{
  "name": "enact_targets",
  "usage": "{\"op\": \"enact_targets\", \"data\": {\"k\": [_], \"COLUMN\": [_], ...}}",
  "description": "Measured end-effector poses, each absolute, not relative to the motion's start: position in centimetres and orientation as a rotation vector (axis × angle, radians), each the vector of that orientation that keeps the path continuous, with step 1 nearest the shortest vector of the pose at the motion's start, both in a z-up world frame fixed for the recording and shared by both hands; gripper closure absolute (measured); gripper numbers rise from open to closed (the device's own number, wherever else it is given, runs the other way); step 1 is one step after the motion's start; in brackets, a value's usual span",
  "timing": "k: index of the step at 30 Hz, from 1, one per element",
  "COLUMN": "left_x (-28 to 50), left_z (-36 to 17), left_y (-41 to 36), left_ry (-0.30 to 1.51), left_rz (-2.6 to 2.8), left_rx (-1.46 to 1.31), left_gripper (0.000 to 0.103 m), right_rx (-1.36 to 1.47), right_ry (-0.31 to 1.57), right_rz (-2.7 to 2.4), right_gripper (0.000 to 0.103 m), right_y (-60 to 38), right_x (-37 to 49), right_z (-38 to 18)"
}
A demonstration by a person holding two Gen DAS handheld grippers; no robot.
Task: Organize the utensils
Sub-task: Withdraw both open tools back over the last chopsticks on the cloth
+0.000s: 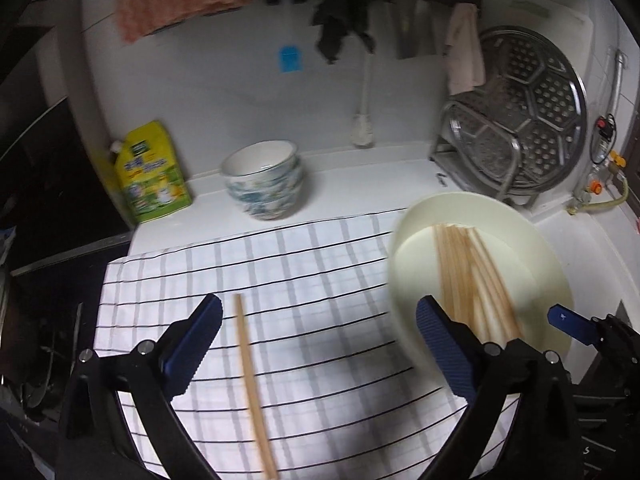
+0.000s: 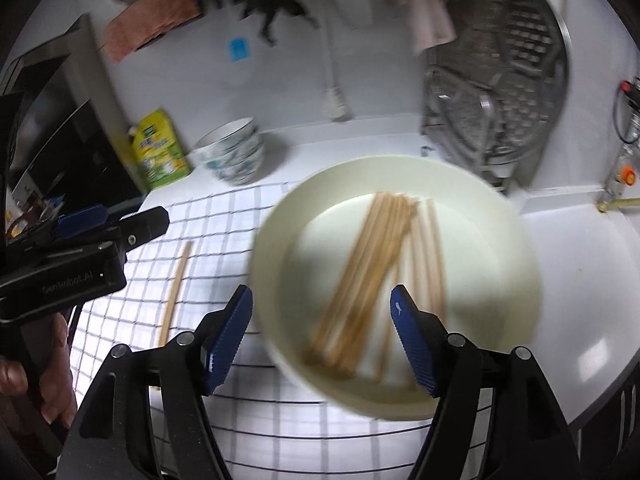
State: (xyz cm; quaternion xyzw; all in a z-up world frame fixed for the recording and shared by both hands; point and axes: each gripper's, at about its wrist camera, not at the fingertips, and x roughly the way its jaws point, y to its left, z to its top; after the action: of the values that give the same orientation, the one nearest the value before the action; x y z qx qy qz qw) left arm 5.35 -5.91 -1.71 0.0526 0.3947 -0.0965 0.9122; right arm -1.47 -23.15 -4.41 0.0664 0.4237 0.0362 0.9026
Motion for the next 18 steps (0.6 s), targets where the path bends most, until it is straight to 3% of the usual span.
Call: {"op": "enact_targets", "data": {"k": [18], "left_x": [4.7], "left_z": [-8.9], "left_y": [9.2], "left_ry": [0.935], "left_rz": [-0.05], "left_rx": [0.066], "left_gripper": [0.007], "right_rx": [0.033], "right_ry": [0.932], "right_rz": [0.151], "right_gripper": [0.035], "right_y": [-8.6], "right_x": [-0.4], "right_z": [-9.6]}}
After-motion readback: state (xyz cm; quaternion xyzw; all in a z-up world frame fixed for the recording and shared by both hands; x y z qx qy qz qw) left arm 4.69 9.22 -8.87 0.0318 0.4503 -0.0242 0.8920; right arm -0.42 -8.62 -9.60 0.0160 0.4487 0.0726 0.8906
